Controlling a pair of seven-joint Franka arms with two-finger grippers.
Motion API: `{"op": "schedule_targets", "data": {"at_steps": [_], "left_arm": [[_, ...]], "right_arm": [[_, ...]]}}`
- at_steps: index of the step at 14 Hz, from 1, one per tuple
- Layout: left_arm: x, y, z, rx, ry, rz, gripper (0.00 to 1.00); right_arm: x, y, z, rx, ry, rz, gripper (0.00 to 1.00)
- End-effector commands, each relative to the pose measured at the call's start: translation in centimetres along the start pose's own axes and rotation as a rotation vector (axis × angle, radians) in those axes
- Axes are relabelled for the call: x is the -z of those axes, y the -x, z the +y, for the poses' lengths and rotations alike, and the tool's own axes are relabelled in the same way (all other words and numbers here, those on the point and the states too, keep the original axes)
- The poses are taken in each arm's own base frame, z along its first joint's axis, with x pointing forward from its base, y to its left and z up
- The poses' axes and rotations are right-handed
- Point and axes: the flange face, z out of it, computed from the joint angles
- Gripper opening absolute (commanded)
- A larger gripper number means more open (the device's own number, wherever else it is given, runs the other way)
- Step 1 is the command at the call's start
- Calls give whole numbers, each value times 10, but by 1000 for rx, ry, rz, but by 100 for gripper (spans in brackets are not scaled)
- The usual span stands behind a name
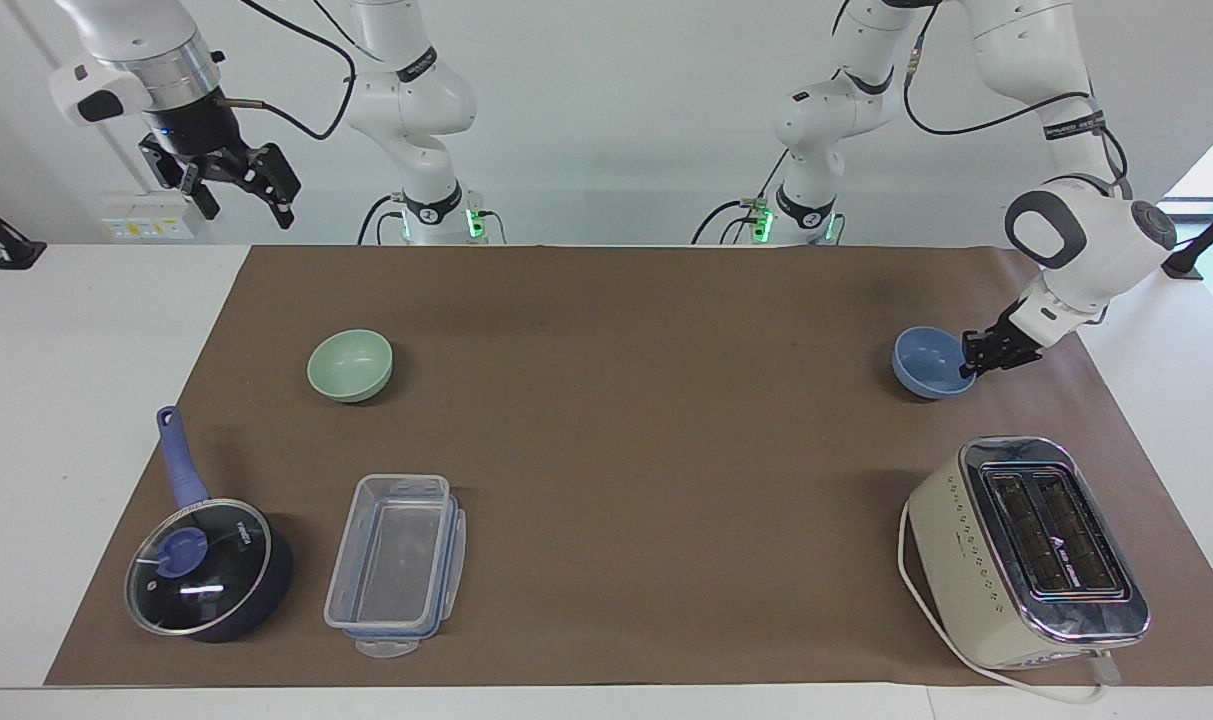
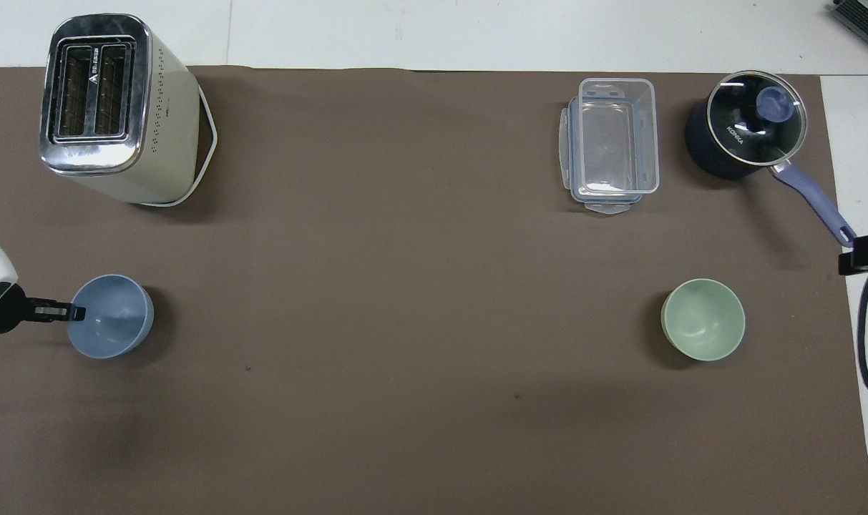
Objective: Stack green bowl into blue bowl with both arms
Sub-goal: 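Slide the blue bowl with the left gripper toward the table center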
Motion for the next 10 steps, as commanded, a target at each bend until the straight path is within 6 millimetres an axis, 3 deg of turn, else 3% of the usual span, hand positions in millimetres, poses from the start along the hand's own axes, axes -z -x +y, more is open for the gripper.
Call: {"op": "schedule_targets", "data": {"at_steps": [1, 7, 10], "left_arm": [[1, 5, -1, -5, 7, 17, 0], [34, 3, 22, -44, -1, 44, 0], [50, 0, 56, -95, -3, 49, 0]], "right_arm": [[1, 5, 4, 17, -3, -2, 100], [1, 6, 4, 17, -3, -3, 100], [0, 6, 4, 17, -3, -2, 100]]}}
